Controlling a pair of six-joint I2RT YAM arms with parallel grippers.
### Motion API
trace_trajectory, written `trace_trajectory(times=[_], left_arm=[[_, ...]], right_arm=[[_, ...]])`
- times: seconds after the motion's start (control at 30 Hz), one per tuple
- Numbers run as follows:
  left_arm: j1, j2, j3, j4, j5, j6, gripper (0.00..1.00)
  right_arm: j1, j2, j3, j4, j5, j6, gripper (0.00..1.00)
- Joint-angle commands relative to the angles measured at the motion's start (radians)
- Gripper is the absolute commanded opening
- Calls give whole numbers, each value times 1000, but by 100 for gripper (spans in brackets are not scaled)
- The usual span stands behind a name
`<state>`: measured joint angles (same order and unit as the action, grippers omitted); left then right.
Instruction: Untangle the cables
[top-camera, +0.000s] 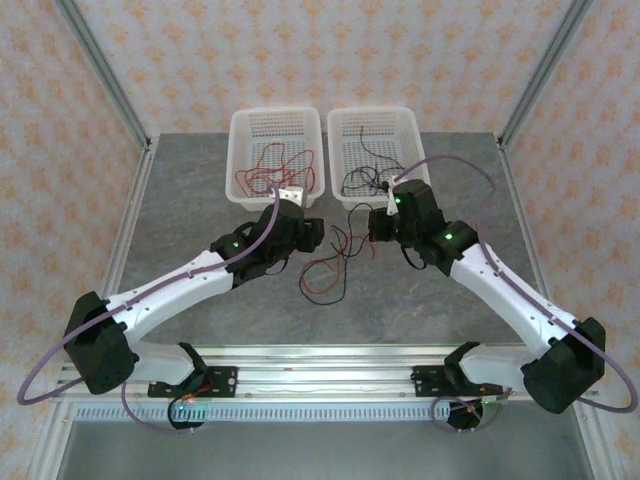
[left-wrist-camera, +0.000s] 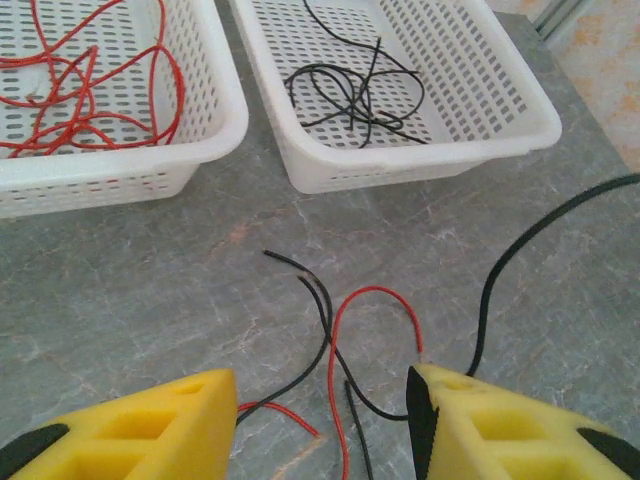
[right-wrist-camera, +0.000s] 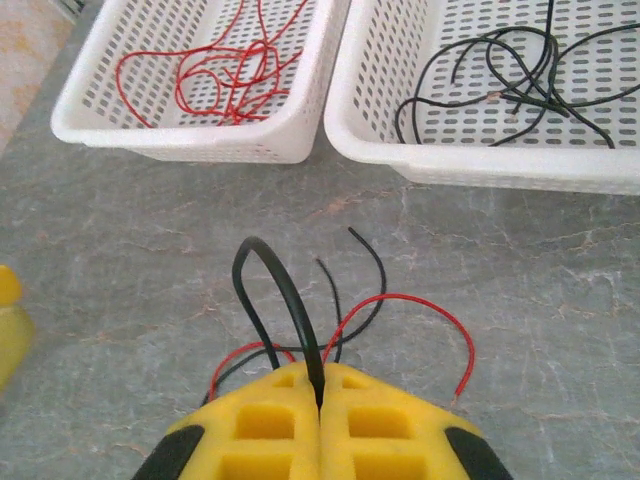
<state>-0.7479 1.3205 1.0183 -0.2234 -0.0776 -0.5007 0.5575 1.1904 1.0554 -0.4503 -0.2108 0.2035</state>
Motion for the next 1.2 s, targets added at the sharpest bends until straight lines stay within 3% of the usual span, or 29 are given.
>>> trace_trajectory(times=[0.0, 0.33, 0.53, 0.77, 0.97, 1.17], left_arm=[[-7, -27, -19, 58, 12, -9, 49], [-28, -29, -71, 112, 16, -23, 49], [-72, 25, -214, 345, 44, 47, 49], [-97, 158, -382, 684, 91, 101, 53], [-97, 278, -395, 863, 159, 110, 53], [-97, 371, -361, 928, 197, 98, 53]], right_arm=[[-3, -40, 30, -21, -14, 24, 0], [-72, -81, 72, -40, -132, 122, 0], [-113, -129, 67, -39, -212, 195, 0], [-116, -156, 61, -27, -219, 268, 0], [-115, -171, 67, -29, -216, 295, 0], [-116, -175, 84, -42, -209, 302, 0]])
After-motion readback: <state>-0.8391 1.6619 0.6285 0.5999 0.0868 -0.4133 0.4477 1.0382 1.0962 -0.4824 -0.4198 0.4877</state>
